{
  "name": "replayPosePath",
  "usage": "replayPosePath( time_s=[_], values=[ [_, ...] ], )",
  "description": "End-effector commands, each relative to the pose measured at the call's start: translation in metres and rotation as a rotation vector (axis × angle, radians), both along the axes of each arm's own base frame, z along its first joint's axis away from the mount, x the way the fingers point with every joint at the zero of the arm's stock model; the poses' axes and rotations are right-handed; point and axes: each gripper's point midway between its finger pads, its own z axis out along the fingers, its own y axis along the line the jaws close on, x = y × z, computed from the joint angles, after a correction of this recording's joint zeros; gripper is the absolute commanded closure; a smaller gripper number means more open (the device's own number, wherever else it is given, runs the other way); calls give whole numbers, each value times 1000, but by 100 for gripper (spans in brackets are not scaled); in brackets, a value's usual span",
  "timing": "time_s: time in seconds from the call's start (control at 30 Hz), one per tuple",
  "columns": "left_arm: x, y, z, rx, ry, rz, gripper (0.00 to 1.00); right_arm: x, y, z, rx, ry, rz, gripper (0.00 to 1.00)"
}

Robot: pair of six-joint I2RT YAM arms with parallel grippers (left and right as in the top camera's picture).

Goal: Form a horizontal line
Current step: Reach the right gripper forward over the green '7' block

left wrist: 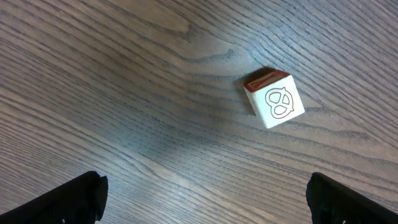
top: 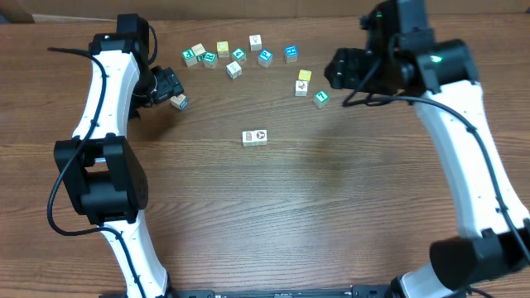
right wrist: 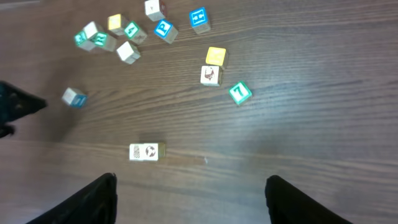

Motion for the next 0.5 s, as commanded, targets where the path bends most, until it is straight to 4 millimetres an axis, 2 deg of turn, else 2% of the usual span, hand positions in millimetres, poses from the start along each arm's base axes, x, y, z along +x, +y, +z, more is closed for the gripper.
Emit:
replayPosePath(
  time_s=[0.0, 0.3, 0.47],
  values=[
    [4, 1, 0, 7, -6, -8, 0, 17, 0, -21, -102, 2, -25, 22],
    [4, 2, 0, 6, -6, -5, 0, 35, 3, -69, -136, 88, -26, 16],
    [4, -2, 0, 6, -6, -16, 0, 42, 2, -81, -141, 96, -33, 14]
  ],
)
